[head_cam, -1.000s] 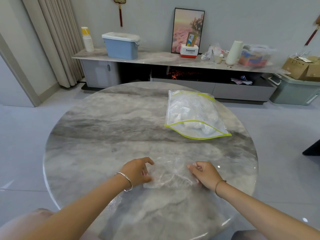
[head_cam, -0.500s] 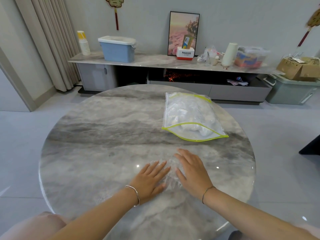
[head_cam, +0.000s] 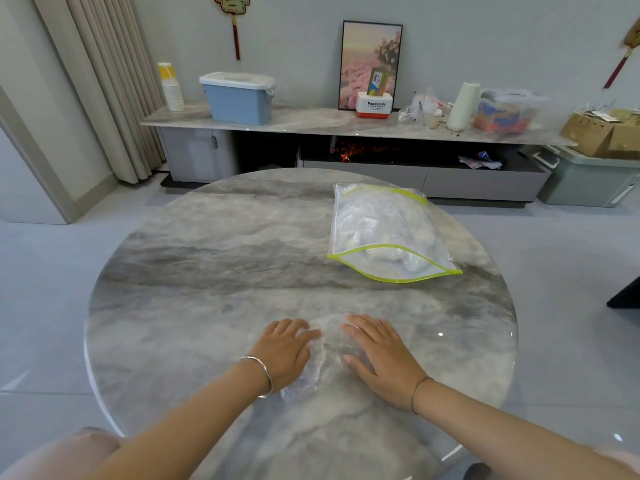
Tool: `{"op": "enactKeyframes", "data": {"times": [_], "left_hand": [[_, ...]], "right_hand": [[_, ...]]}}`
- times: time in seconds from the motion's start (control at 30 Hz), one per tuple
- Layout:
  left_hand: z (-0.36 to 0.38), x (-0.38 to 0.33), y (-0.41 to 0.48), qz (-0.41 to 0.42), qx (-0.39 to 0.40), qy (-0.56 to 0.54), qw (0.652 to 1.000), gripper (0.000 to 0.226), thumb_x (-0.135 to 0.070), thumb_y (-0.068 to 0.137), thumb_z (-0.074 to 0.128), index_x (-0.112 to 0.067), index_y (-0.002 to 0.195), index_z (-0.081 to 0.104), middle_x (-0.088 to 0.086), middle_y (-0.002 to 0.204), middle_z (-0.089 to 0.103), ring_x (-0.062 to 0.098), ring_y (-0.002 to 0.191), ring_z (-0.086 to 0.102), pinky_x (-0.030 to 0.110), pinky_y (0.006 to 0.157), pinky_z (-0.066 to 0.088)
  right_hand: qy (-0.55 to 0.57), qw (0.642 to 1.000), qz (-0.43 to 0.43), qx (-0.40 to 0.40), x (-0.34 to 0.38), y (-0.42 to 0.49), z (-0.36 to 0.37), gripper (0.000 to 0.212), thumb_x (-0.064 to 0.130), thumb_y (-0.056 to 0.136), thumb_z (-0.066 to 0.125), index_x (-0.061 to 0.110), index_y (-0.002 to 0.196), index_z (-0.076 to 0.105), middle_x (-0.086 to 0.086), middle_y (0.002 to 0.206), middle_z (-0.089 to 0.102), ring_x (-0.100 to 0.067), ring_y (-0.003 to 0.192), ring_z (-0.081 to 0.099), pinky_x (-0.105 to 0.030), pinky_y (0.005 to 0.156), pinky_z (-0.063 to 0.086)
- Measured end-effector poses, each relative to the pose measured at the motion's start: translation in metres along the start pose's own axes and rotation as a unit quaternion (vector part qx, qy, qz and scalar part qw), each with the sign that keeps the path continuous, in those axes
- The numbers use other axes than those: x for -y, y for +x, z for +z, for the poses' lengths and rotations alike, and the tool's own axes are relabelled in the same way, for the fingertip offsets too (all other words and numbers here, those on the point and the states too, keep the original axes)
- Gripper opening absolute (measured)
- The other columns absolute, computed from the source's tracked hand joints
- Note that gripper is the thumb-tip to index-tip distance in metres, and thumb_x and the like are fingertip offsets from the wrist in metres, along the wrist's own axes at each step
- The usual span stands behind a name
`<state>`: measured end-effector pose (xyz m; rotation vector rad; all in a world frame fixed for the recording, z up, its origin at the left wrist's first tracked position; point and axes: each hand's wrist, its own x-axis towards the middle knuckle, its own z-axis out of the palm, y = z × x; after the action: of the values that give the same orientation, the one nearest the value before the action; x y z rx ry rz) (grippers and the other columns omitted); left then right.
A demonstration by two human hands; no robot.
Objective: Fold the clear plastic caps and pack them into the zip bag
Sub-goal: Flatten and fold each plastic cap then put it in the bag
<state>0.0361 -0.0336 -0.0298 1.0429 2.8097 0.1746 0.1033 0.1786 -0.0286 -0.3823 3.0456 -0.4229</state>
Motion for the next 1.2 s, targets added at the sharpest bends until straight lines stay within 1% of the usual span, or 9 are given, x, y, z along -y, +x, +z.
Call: {"op": "enactKeyframes", "data": {"times": [0.17,0.3,0.4,0.53,0.73,0.87,0.93,1.07,1.2], "left_hand": [[-0.011,0.016,-0.009,-0.034,0.025,-0.016,0.999,0.103,-0.05,0.053,-0.013,-0.03,0.146,0.027,-0.002,0.137,0.034,0.016,0.126,0.03,0.025,0.106,0.018],[-0.01,0.017,-0.016,-0.005,0.032,-0.002,0.999,0.101,-0.055,0.055,-0.003,-0.026,0.148,0.022,-0.001,0.149,0.022,0.018,0.138,0.018,0.026,0.114,0.004],[-0.005,0.018,-0.019,0.054,0.041,-0.007,0.998,0.099,-0.058,0.057,0.016,-0.026,0.15,0.008,-0.006,0.156,0.006,0.015,0.144,0.0,0.026,0.109,-0.016],[0.0,0.019,-0.02,0.08,0.066,-0.013,0.995,0.101,-0.062,0.055,0.025,-0.032,0.15,0.005,-0.014,0.155,0.011,0.01,0.144,0.001,0.027,0.114,-0.012],[0.001,0.028,-0.01,0.033,-0.037,-0.101,0.994,0.071,-0.065,0.066,0.028,-0.03,0.118,0.06,-0.012,0.117,0.059,0.012,0.119,0.043,0.016,0.1,0.022],[0.001,0.021,-0.007,-0.052,-0.043,-0.209,0.976,0.023,-0.044,0.089,0.053,-0.026,0.082,0.064,-0.019,0.07,0.053,0.002,0.074,0.048,0.014,0.07,0.033],[0.002,0.017,-0.007,-0.082,-0.034,-0.286,0.954,0.025,-0.031,0.091,0.059,-0.025,0.067,0.054,-0.017,0.054,0.049,0.002,0.057,0.046,0.011,0.059,0.033],[0.008,0.011,-0.007,-0.135,-0.018,-0.336,0.932,0.029,-0.025,0.089,0.06,-0.026,0.065,0.044,-0.01,0.06,0.05,0.005,0.053,0.042,0.017,0.058,0.037],[0.004,0.005,-0.01,-0.136,-0.054,-0.208,0.967,0.018,-0.031,0.088,0.059,-0.023,0.096,0.045,-0.009,0.079,0.052,0.009,0.072,0.05,0.02,0.065,0.037]], "right_hand": [[-0.09,0.976,-0.195,-0.016,0.002,-0.009,0.005,0.062,0.064,0.088,0.037,0.026,0.137,0.04,0.005,0.141,0.046,-0.012,0.133,0.036,-0.032,0.112,0.013],[-0.048,0.98,-0.179,0.077,0.002,-0.01,0.006,0.078,0.07,0.082,0.043,0.025,0.144,0.031,0.006,0.151,0.031,-0.01,0.138,0.026,-0.03,0.114,0.003],[-0.018,0.987,-0.155,0.04,0.003,-0.005,0.009,0.061,0.052,0.084,0.046,0.021,0.137,0.044,0.005,0.139,0.047,-0.011,0.127,0.042,-0.022,0.109,0.015],[-0.012,0.989,-0.146,-0.026,0.003,0.004,0.014,0.041,0.027,0.075,0.039,0.023,0.108,0.063,0.01,0.11,0.063,-0.01,0.099,0.059,-0.018,0.091,0.027],[0.261,0.96,0.059,-0.084,0.006,0.009,0.006,0.013,0.024,0.088,0.052,0.015,0.084,0.059,0.008,0.082,0.063,-0.014,0.082,0.059,-0.031,0.081,0.045],[0.346,0.922,0.152,-0.082,0.01,0.012,0.003,0.016,0.021,0.096,0.049,0.008,0.086,0.052,0.0,0.076,0.061,-0.019,0.076,0.062,-0.031,0.075,0.045],[0.392,0.898,0.186,-0.08,0.014,0.013,0.001,0.018,0.02,0.097,0.047,0.006,0.085,0.048,-0.001,0.068,0.063,-0.015,0.064,0.066,-0.028,0.067,0.046],[0.38,0.897,0.218,-0.06,0.016,0.012,0.003,0.023,0.021,0.098,0.047,0.013,0.078,0.04,-0.005,0.054,0.063,-0.017,0.043,0.058,-0.023,0.049,0.045],[0.294,0.924,0.239,-0.043,0.009,0.014,0.005,0.017,0.022,0.091,0.053,0.017,0.085,0.038,-0.005,0.064,0.062,-0.017,0.05,0.058,-0.034,0.057,0.048]]}}
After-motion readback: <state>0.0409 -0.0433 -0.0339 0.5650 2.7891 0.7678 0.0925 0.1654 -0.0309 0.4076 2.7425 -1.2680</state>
